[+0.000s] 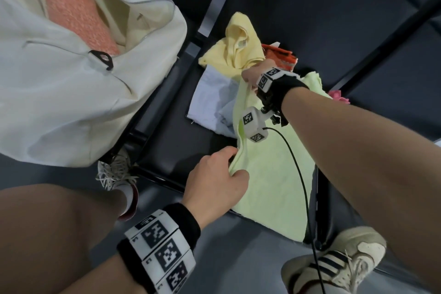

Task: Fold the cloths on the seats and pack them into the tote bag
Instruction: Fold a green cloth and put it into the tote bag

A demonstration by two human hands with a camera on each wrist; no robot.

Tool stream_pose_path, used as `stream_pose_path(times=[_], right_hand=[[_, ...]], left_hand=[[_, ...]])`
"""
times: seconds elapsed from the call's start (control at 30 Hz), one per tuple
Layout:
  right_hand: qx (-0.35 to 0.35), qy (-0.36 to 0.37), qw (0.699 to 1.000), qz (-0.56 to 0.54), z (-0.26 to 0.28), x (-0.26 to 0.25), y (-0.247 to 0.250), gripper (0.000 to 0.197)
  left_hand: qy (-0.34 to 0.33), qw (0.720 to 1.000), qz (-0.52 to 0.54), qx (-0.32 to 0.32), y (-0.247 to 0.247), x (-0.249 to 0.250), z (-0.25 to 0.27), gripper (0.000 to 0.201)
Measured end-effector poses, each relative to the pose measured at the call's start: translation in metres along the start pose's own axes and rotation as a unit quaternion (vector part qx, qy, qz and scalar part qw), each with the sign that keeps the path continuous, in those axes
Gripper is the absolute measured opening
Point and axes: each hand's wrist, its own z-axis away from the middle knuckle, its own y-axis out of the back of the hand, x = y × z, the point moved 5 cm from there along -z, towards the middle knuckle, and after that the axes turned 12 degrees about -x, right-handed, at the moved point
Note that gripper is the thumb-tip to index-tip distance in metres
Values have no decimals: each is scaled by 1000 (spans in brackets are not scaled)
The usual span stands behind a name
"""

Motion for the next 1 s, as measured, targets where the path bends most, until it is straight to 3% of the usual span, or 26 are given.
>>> stream_pose_path(times=[0.07,0.13,0.17,0.27,0.3,0.47,0.63,0.77,1.0], right_hand=[[-16,-12,999,-27,9,-4,10,64],[-7,-34,999,-38,6,6,23,84],[6,-39,998,-45,5,11,30,83],[22,-44,997,-67,23,17,46,30],[30,-48,996,-66,28,22,53,21],[71,-71,989,-104,24,65,87,30],[59,-55,989,-125,43,95,110,19],[35,-25,989,-141,51,124,124,46],[45,-49,987,-145,64,171,140,46]], left_hand=[[4,1000,-13,-12,-7,1,-2,30],[2,999,-30,-26,-15,4,-3,39],[-5,999,-36,-33,-20,5,-3,41],[-26,997,-55,-37,-31,10,-4,45],[-31,997,-63,-39,-36,11,-5,50],[-54,993,-75,-68,-61,20,-6,55],[-75,990,-78,-91,-86,29,-7,61],[-85,986,-98,-105,-106,35,-7,63],[-82,980,-97,-150,-140,36,-12,61]])
